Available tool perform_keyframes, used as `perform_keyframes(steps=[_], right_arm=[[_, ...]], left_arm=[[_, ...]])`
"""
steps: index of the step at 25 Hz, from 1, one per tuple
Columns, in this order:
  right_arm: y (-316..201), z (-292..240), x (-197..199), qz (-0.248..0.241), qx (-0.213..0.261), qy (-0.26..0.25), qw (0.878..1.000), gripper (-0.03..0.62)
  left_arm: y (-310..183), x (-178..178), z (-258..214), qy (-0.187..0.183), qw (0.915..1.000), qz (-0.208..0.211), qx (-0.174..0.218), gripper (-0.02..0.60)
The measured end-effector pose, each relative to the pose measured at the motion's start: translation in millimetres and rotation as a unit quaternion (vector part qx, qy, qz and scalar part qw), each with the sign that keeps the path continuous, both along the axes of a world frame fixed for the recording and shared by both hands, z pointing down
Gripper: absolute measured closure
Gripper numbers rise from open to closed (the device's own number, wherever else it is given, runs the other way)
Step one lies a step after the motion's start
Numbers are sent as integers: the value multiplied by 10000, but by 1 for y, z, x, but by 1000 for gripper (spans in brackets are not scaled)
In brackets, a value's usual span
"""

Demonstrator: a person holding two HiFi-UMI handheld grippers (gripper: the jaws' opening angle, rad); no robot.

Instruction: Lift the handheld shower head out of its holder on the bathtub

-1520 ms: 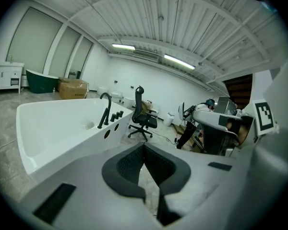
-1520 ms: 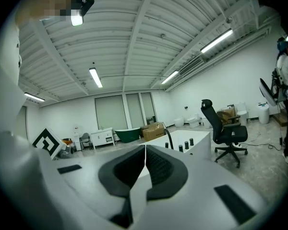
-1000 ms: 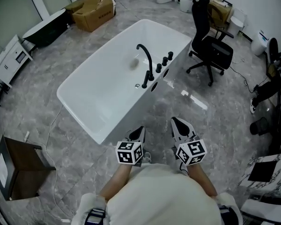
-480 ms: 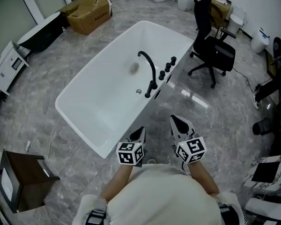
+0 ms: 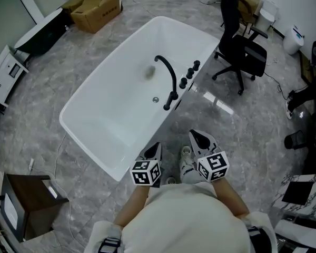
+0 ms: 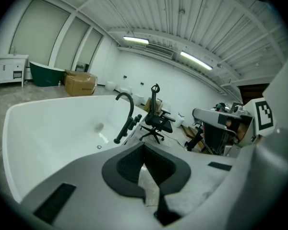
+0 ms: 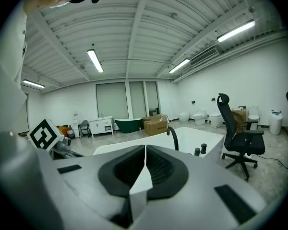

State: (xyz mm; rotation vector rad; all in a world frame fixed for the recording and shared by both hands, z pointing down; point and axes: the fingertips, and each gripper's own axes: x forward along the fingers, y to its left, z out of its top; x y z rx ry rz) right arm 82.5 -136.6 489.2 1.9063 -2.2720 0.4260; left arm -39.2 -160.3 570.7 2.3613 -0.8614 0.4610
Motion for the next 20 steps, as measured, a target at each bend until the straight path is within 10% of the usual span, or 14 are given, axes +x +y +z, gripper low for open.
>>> perform_keyframes(steps=[20], right_arm=[[-123,27,65,-1113,-97,-48,9937,572]], left_arm=[[-102,68,-8,-75,9965,-837,9,561]])
